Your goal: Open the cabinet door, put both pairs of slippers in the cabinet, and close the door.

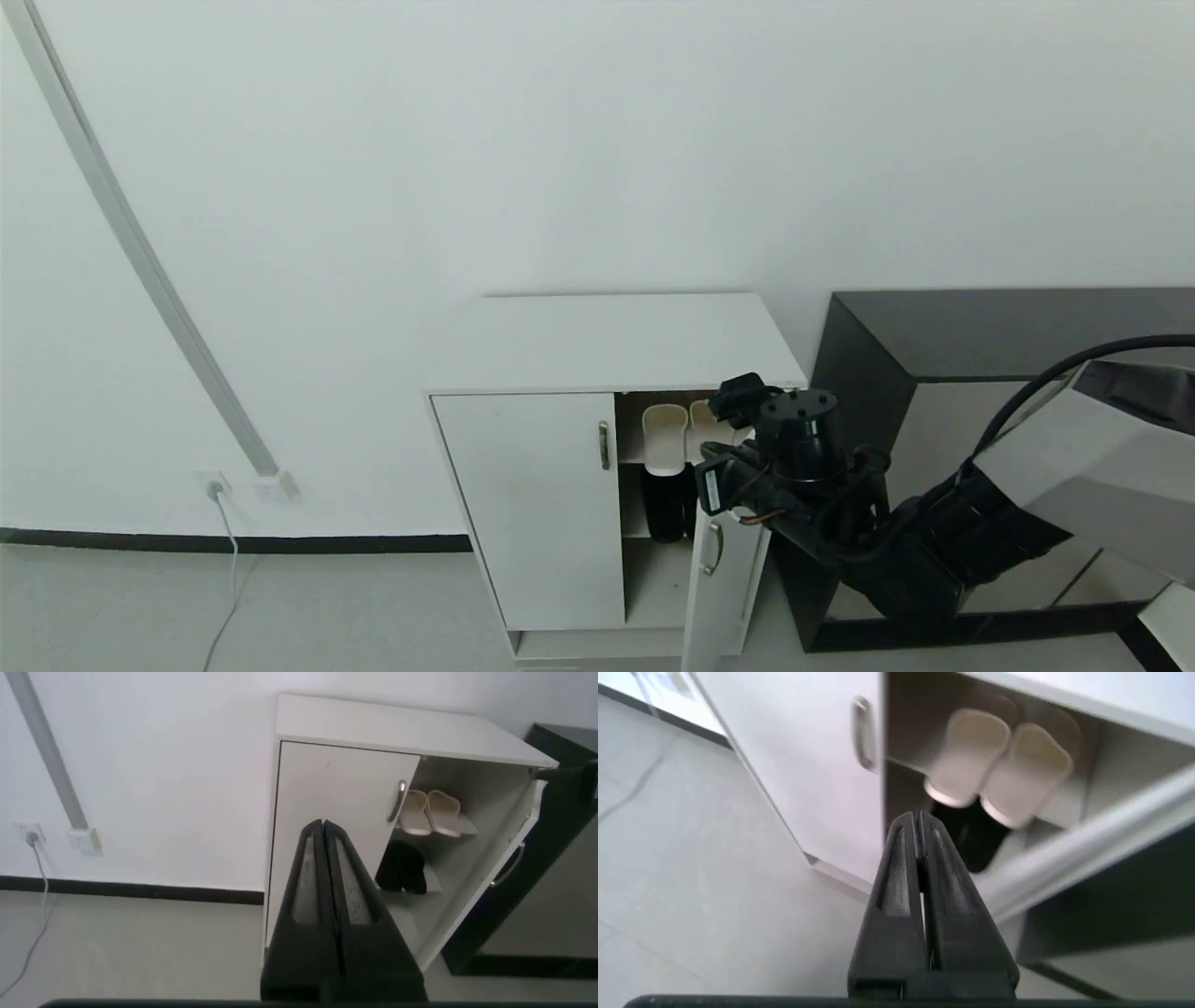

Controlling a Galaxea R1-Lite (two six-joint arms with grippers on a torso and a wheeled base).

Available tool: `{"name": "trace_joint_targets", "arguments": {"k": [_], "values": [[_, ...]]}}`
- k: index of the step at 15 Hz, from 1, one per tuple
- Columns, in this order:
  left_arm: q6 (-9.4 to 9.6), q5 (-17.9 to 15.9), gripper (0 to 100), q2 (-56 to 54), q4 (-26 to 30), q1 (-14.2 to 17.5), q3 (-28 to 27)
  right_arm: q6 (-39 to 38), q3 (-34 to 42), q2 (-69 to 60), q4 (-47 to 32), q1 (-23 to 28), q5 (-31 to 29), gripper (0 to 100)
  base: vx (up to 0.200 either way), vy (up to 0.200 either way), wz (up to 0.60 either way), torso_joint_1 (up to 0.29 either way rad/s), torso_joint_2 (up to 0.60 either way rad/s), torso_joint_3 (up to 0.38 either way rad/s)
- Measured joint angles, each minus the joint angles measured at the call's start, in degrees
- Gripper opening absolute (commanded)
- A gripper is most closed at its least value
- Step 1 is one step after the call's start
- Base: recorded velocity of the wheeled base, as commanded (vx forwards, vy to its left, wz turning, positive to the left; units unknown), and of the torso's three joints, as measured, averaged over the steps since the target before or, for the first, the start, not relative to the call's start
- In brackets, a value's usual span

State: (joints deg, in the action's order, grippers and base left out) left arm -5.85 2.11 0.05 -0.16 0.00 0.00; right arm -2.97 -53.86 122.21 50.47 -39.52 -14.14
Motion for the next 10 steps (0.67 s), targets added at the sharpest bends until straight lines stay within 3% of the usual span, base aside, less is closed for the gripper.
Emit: {"name": "trace_joint_targets", "arguments": {"k": [4, 9, 10], "values": [[0.0, 0.0, 0, 0.0, 0.0, 0.0, 0.0, 1.2, 4.7, -2.2, 1.2, 0.1, 0.3, 0, 0.0, 0.0, 0.0, 0.0, 0.0, 0.0], [0.11, 0.0, 0, 0.0, 0.0, 0.0, 0.0, 1.0, 17.3, -9.9, 2.2, 0.6, 4.4, 0, 0.2, 0.0, 0.0, -0.005, 0.0, 0.004], [0.09, 0.0, 0, 0.0, 0.0, 0.0, 0.0, 1.0, 20.2, -11.2, 3.1, 0.8, 4.8, 0, 0.0, 0.0, 0.0, 0.0, 0.0, 0.0]]}}
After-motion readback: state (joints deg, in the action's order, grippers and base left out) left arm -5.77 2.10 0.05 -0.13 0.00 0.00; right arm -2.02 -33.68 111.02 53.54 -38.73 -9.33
